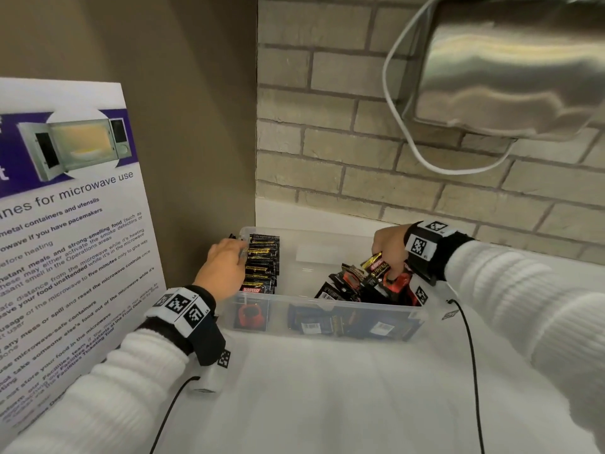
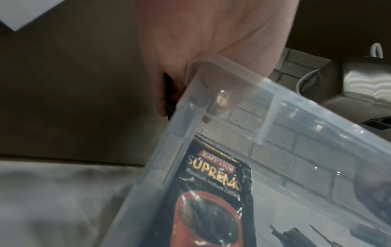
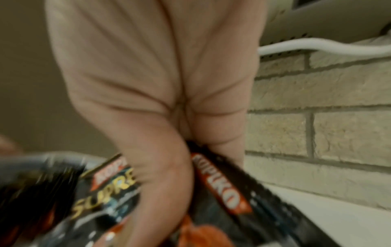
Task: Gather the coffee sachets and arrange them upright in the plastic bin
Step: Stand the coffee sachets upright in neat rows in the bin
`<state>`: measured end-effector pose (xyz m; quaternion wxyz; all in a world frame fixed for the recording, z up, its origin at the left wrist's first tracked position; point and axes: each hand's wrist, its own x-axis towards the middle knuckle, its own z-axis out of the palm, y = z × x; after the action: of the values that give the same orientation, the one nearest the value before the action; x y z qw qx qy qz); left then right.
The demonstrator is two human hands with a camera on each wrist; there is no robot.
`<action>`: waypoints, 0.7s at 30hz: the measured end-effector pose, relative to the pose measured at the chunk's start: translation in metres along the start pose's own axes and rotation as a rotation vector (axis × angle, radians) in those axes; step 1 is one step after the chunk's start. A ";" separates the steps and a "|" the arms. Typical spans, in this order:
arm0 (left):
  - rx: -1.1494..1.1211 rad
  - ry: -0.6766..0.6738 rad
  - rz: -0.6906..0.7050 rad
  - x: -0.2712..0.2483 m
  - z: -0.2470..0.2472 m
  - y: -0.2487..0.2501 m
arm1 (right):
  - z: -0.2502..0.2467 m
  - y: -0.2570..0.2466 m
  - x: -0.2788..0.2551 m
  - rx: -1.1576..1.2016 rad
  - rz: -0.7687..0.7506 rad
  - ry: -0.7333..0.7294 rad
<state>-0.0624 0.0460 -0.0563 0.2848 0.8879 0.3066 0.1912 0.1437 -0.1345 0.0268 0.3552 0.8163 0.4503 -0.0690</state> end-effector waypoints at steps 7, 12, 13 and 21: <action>0.129 0.074 0.099 0.006 0.000 0.003 | -0.033 0.021 -0.029 0.871 -0.062 0.173; -0.636 -0.219 0.103 -0.005 -0.012 0.062 | -0.051 -0.013 -0.032 1.288 -0.338 0.133; -0.789 -0.349 0.031 -0.005 -0.013 0.071 | -0.053 -0.021 -0.029 1.302 -0.367 0.129; -1.366 -0.324 -0.136 -0.003 -0.009 0.059 | -0.048 -0.049 -0.015 1.806 -0.277 0.360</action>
<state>-0.0437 0.0088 -0.0135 0.8319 0.5066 0.1266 0.1880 0.0863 -0.0971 0.0430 -0.5011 0.7207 0.3675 -0.3074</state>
